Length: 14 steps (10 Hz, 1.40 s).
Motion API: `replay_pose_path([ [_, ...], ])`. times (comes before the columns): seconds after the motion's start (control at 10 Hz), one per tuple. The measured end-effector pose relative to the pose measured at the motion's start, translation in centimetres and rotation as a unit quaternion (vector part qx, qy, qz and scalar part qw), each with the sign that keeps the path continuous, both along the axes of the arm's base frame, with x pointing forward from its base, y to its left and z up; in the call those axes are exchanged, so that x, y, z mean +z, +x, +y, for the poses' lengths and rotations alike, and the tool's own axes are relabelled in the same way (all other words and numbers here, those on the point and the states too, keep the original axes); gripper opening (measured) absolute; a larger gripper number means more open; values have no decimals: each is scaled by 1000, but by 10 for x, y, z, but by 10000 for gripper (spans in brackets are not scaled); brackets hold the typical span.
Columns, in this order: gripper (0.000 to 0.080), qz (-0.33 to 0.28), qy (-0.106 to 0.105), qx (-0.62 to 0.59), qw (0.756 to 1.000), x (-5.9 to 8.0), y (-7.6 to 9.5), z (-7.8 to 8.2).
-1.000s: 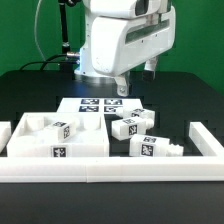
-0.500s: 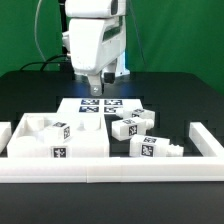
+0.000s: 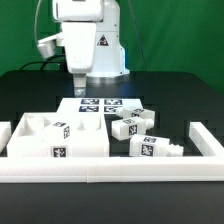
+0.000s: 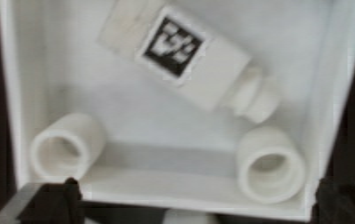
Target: Assemble one leg
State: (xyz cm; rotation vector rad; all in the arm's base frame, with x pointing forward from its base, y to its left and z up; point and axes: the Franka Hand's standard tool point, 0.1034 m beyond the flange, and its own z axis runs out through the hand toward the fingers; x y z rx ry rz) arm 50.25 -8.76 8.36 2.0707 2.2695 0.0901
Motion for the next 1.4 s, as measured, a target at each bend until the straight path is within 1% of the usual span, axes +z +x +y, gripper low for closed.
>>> replay_pose_path([
  [0.1, 650, 6, 0, -4, 1000, -4, -7, -14],
  [0.2, 650, 3, -1, -18, 1000, -2, -4, -12],
  [0.3, 650, 3, -1, -15, 1000, -2, -4, -10],
  [0.5, 650, 5, 0, -17, 1000, -6, -7, -13],
  [0.6, 650, 8, -1, -20, 1000, -17, -19, -25],
  [0.7, 650, 16, 2, -33, 999, -25, -28, -32],
  [1.0, 650, 26, 7, -48, 998, -43, -42, -47],
  [1.2, 650, 33, 10, -53, 998, -52, -45, -49],
  [1.4, 650, 41, 14, -56, 997, -61, -47, -44],
])
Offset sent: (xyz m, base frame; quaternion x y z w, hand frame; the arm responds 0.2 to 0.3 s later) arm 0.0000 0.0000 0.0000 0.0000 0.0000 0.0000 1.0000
